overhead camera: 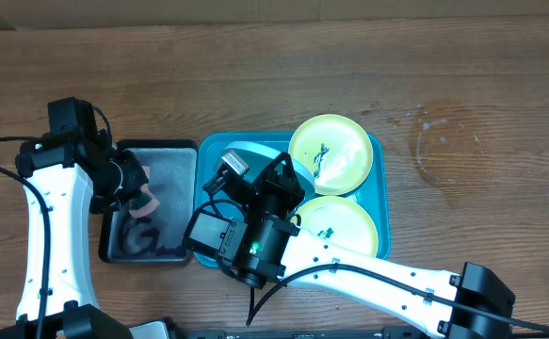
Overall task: Clean dirty plates on tray and stack at the side
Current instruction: 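Lift the white plate with the right gripper off the teal tray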
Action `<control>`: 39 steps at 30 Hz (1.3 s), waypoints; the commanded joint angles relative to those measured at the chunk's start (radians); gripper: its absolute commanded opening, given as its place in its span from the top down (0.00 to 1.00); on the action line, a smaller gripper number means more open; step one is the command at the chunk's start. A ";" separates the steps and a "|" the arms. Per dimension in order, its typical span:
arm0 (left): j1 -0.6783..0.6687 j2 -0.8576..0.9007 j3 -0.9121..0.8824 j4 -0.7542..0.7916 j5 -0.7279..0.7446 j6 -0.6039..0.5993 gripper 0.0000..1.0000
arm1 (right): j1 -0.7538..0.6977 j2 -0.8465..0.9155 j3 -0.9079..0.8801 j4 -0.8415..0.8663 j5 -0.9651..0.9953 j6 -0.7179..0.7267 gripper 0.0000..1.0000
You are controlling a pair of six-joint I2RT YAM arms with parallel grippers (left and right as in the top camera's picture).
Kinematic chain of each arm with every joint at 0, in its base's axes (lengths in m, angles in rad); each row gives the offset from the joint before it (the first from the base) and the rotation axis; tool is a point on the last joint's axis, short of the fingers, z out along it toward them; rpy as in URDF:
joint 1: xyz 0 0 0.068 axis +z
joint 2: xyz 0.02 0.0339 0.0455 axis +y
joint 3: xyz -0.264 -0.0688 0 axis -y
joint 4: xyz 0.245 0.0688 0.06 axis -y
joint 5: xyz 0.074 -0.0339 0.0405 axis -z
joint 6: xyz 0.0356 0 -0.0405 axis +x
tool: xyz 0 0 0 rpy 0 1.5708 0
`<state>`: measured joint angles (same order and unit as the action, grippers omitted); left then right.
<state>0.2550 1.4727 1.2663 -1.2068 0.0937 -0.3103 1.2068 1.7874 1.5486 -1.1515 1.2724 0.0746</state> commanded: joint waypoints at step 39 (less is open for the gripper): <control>-0.007 -0.008 -0.003 -0.012 0.011 0.019 0.93 | -0.304 -0.021 -0.012 0.053 -0.983 0.586 0.96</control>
<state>0.2550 1.4727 1.2644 -1.2156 0.0944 -0.3103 1.0225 1.7870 1.5574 -1.1347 0.6205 0.4763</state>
